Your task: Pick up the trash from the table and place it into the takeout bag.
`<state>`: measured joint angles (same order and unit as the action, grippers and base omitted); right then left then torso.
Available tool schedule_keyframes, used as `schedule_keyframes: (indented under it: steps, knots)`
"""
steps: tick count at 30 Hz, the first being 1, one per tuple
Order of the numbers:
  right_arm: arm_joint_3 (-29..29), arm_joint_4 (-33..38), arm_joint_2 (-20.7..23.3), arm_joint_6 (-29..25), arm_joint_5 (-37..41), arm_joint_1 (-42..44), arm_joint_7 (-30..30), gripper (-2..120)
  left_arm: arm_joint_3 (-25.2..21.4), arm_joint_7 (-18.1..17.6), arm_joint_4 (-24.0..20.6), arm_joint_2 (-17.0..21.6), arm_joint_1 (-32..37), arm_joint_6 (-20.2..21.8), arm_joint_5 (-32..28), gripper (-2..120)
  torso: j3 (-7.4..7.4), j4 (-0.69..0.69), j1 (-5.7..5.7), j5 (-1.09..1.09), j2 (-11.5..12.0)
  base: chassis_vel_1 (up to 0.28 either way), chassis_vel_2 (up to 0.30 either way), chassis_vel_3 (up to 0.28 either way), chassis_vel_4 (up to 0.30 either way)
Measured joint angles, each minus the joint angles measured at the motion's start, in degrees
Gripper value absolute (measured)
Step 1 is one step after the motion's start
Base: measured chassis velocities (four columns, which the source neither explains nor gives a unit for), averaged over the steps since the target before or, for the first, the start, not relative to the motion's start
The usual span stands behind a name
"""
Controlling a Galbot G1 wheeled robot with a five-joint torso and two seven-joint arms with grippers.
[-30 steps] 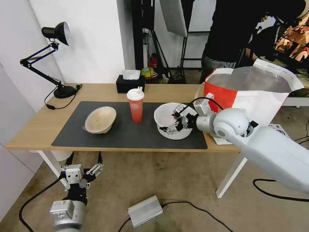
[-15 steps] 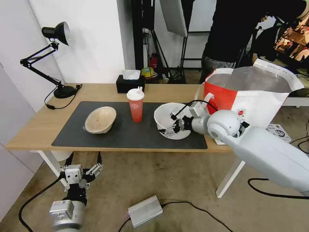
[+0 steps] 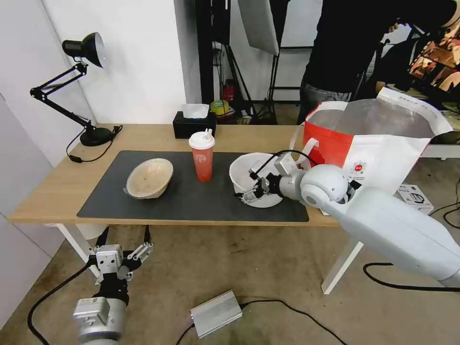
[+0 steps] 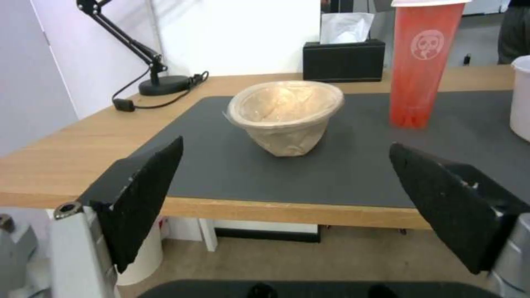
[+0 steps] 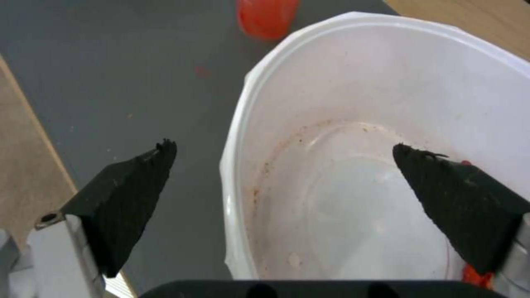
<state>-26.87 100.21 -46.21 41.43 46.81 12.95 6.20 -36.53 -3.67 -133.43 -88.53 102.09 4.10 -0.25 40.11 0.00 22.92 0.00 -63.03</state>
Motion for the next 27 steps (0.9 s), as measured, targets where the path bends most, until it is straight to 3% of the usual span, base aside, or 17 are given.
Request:
schedule_keyframes:
  steps: [27]
  knots:
    - [-0.72, -1.65, -0.2, -0.06, -0.33, 0.3, -2.78, 100, 0.1, -0.02, 0.16, 0.02, -0.03, -0.1, -0.02, 100, 0.0, 0.0, 0.0, 0.0, 0.0, 0.0, 0.0, 0.0, 0.0]
